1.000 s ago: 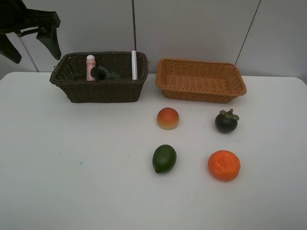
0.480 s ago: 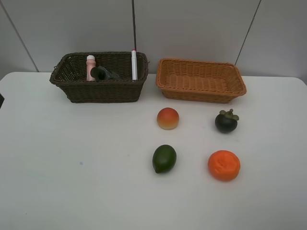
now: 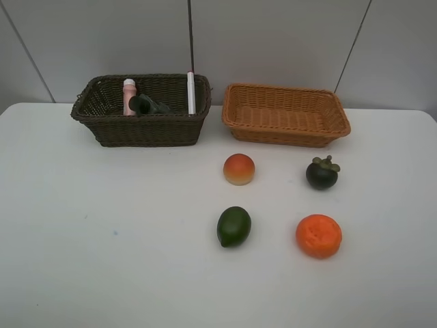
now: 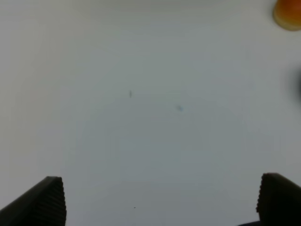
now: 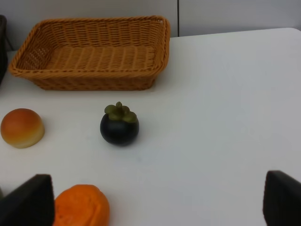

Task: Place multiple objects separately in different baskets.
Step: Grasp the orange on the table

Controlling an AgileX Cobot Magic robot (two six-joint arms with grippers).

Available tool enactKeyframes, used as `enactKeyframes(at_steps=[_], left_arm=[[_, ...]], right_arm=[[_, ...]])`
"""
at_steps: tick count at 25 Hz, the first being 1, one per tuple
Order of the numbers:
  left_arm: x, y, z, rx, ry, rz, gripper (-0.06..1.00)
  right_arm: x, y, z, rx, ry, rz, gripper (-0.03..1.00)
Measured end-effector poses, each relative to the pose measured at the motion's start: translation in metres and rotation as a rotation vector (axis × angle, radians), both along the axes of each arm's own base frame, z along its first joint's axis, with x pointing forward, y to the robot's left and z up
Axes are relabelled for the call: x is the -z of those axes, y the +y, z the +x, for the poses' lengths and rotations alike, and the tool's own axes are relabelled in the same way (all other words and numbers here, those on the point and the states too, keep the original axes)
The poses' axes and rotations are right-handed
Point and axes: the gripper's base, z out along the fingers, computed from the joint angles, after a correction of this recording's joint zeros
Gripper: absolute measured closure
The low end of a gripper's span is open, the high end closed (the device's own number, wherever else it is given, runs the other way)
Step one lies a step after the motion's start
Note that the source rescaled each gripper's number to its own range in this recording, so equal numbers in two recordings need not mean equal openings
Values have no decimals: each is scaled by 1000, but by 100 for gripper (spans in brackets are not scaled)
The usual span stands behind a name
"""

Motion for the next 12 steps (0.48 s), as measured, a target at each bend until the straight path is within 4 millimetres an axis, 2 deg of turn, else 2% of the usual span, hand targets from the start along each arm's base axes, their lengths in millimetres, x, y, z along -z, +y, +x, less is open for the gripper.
enactKeyframes(at_steps=[5,12], left_arm=[[4,1,-21,55,-160,11,-6],[8,0,-13,96,-224,52,-6]], right_arm=[[0,0,0,0,0,0,3],[0,0,0,0,0,0,3]])
